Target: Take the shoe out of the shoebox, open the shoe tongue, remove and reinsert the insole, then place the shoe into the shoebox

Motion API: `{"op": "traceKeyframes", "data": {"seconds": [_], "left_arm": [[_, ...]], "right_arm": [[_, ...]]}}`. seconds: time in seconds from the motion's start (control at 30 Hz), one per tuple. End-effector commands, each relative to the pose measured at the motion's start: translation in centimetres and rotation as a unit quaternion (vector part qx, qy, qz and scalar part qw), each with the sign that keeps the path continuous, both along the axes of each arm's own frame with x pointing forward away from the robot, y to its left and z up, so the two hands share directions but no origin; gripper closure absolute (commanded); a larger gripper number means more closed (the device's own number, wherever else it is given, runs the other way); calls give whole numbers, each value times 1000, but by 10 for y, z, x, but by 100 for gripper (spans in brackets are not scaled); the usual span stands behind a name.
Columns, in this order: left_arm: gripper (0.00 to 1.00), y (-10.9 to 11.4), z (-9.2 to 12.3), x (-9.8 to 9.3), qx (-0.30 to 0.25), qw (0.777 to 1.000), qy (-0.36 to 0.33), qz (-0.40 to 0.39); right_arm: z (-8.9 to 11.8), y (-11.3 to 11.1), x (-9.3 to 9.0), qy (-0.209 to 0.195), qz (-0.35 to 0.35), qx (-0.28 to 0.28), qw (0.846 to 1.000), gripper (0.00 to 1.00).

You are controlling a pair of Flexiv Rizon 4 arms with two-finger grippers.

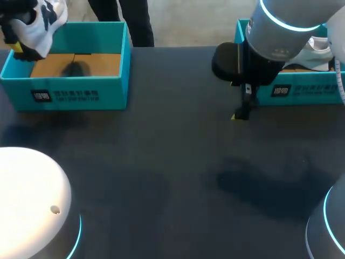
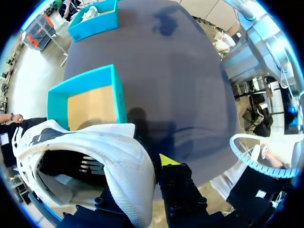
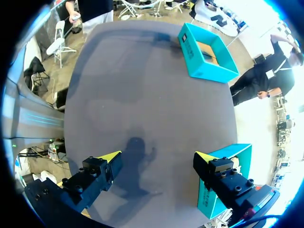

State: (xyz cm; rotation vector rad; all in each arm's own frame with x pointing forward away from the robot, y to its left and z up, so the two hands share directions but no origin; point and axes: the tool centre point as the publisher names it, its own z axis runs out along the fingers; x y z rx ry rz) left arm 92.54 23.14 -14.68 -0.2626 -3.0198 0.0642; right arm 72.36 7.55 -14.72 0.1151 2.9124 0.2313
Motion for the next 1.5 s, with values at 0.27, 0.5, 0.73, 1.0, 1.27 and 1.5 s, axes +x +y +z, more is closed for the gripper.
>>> {"op": "traceKeyframes", "data": {"seconds": [0.27,0.5,0.73,1.0,1.27,1.5], "left_arm": [[100,30,-9,35,13,999,-34,29],[100,32,-31,60,26,998,-38,44],[100,39,-32,73,0,995,-49,84],[100,39,-32,73,0,995,-49,84],[100,39,-32,73,0,995,-49,84],[100,45,-33,77,30,994,-27,-104]], "right_arm": [[-1,1,1,1,0,0,1000,0],[-1,1,1,1,0,0,1000,0],[-1,1,1,1,0,0,1000,0],[-1,1,1,1,0,0,1000,0],[-1,1,1,1,0,0,1000,0],[-1,1,1,1,0,0,1000,0]]}}
